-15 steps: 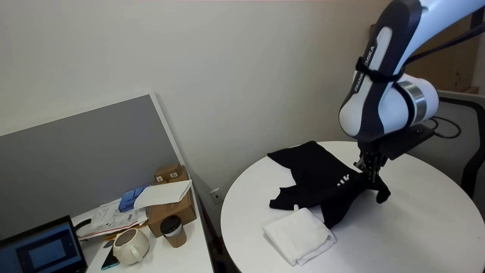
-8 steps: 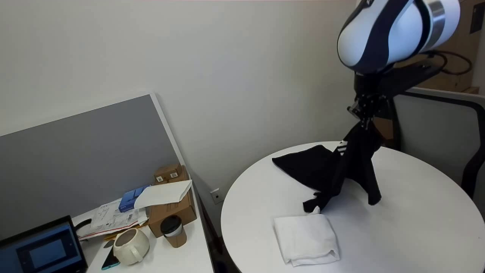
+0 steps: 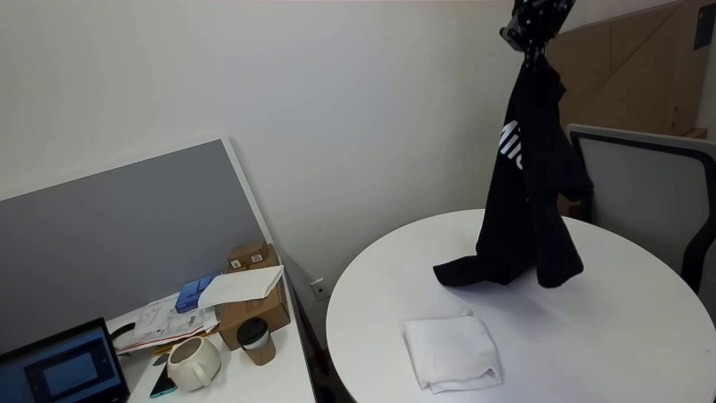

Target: Pick the shirt and put it on the back rest of the chair

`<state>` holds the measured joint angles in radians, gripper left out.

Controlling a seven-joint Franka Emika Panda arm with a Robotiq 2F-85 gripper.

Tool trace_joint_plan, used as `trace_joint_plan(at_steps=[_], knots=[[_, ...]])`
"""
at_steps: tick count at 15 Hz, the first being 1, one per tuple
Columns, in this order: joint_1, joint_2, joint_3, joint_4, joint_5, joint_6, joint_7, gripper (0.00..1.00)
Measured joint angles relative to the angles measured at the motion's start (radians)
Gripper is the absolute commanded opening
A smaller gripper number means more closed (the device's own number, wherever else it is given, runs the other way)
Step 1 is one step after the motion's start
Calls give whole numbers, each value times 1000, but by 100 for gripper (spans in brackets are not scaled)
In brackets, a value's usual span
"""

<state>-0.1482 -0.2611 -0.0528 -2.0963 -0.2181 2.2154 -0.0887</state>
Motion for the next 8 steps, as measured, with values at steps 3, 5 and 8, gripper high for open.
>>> trace_joint_plan(at_steps=[3,5,8], knots=[[-3,62,-18,166,-11,-92,-3,1],[-6,129,-34,269,-20,-132,-7,1],[-8,245,-58,415,-22,-182,-14,1]])
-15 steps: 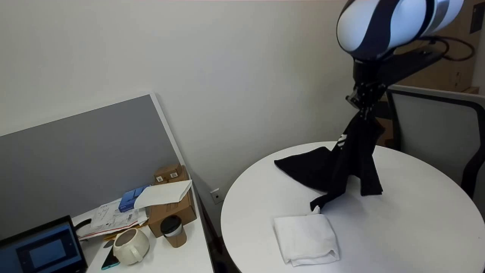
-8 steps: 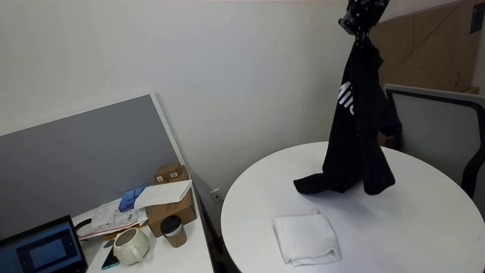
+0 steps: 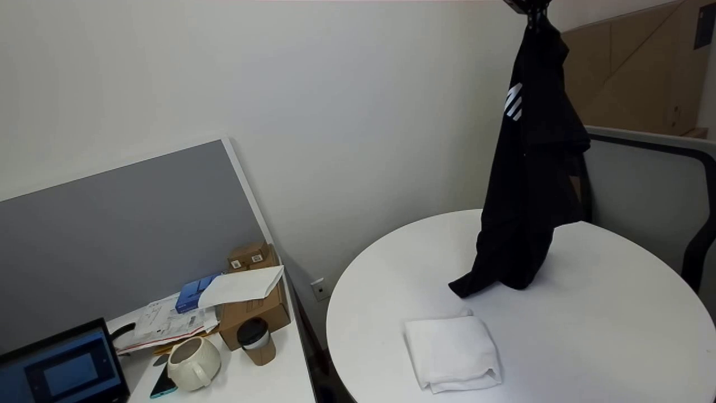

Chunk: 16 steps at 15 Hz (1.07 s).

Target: Pick the shirt and put it on the back rest of the chair

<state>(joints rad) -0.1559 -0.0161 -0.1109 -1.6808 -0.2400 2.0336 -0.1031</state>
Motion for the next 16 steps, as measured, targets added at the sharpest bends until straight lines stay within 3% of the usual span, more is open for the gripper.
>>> trace_joint_plan(at_steps=[7,16], knots=[[-43,239,-61,327,2,-124,-32,1],[-209,447,-97,703,66,-315,-249,1]])
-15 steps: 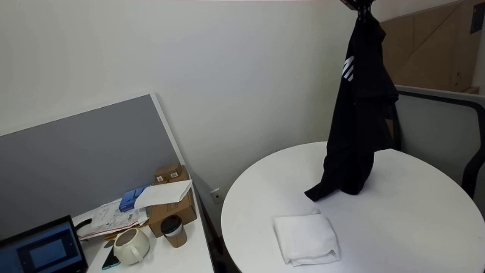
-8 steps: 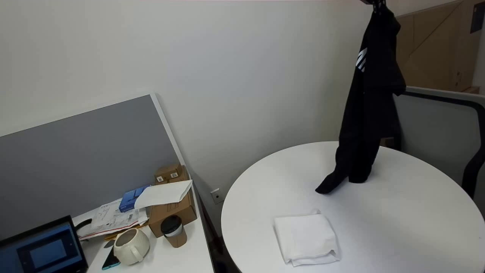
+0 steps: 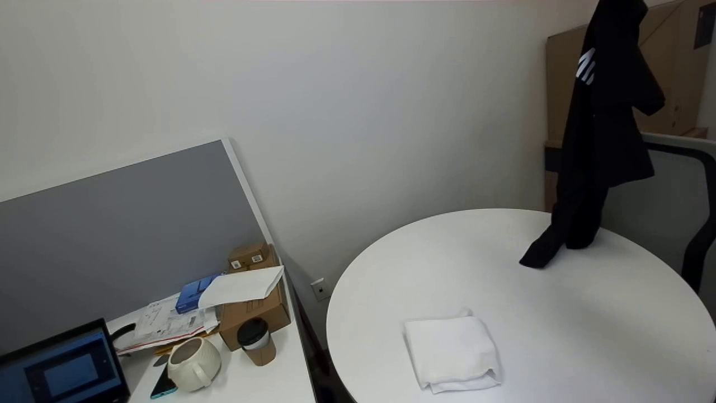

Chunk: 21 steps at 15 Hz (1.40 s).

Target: Pick the shirt and put it on the back rest of the chair

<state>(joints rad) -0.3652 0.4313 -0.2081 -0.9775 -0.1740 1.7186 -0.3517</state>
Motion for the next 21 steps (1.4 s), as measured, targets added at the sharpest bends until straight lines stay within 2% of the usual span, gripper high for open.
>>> trace_joint_plan(at_steps=[9,21], knots=[[-101,235,-1,330,4,-188,-36,1],[-259,417,-2,460,1,-189,-49,1]])
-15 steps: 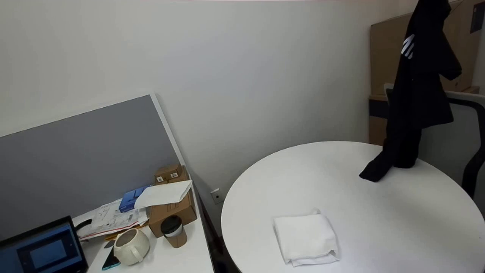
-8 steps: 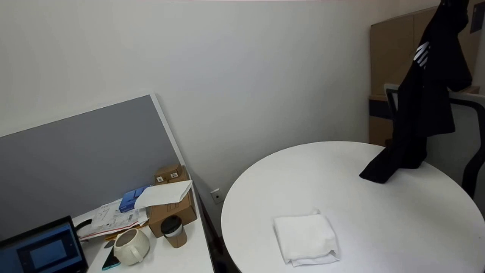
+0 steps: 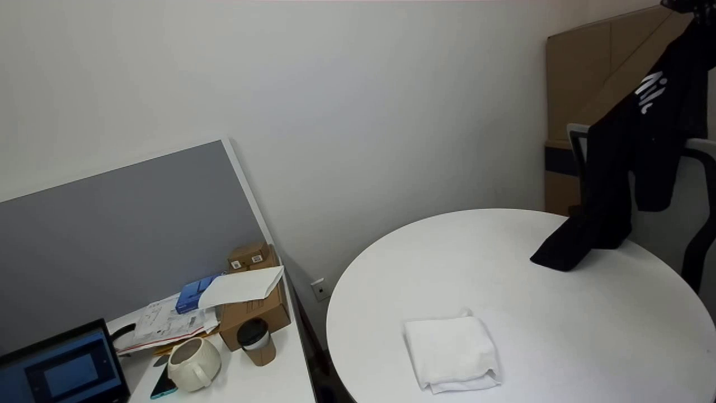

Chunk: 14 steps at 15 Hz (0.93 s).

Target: Pick the shirt and put it on the back rest of the chair

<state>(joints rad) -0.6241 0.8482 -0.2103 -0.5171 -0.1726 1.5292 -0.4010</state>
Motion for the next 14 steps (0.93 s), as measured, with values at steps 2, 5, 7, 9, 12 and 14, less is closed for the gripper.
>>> trace_joint_plan(at_steps=[2,5,7,9,12,14], knots=[[-17,37,0,16,-3,0,0,1],[-28,87,0,41,-15,0,3,1],[-30,115,0,56,-18,0,10,31],[-30,132,0,59,-19,0,14,45],[-28,146,0,59,-20,0,14,69],[-26,148,0,59,-20,0,14,82]])
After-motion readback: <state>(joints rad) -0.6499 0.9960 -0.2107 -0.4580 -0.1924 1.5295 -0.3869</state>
